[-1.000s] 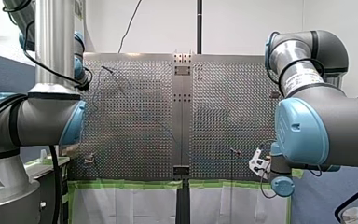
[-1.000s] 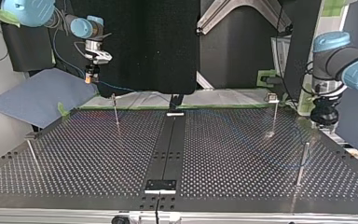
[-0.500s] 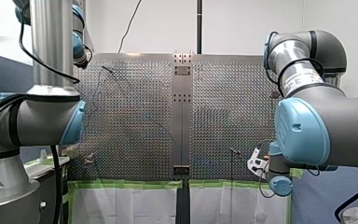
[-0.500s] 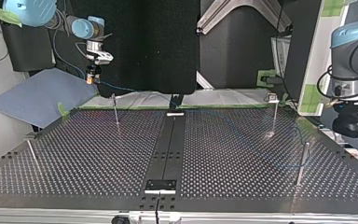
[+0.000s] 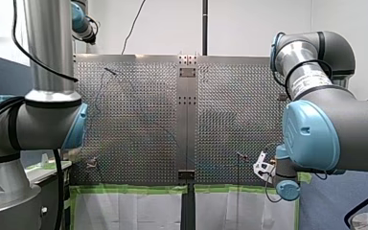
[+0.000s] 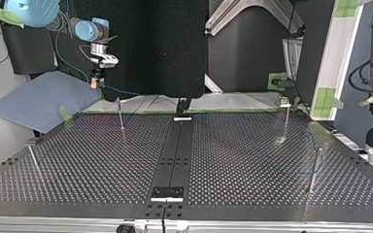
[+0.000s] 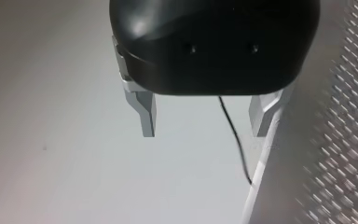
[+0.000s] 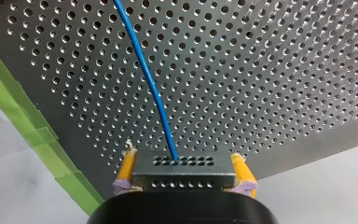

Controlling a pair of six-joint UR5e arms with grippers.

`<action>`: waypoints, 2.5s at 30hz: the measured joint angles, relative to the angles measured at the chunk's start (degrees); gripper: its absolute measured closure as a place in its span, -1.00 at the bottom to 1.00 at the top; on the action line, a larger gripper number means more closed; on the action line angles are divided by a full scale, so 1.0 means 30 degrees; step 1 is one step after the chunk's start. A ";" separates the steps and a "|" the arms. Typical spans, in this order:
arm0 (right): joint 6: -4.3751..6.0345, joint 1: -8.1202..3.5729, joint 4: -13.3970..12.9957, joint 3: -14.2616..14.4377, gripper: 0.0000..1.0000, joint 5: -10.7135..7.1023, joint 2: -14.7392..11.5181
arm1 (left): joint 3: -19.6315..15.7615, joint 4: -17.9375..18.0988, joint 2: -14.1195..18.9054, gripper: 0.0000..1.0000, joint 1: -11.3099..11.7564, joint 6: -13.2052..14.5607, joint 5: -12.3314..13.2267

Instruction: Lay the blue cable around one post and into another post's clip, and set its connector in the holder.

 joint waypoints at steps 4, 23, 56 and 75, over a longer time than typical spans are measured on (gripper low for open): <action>-0.0113 -0.0001 0.0018 -0.0001 1.00 0.0012 0.0000 | 0.0667 -0.0663 0.0667 -1.00 -0.0340 0.0035 -0.0116; -0.0221 0.0173 0.0198 -0.0008 1.00 0.0000 0.0012 | -0.0339 -0.3937 0.0273 -1.00 -0.2321 0.0954 -0.1426; -0.0210 0.0199 0.0252 -0.0007 1.00 -0.0001 0.0029 | 0.0398 -0.8486 -0.0458 -1.00 -0.3943 0.1046 -0.2320; -0.0184 0.0332 0.0281 -0.0008 1.00 -0.0001 0.0029 | 0.0405 -0.8859 -0.0438 -1.00 -0.3871 0.0971 -0.3540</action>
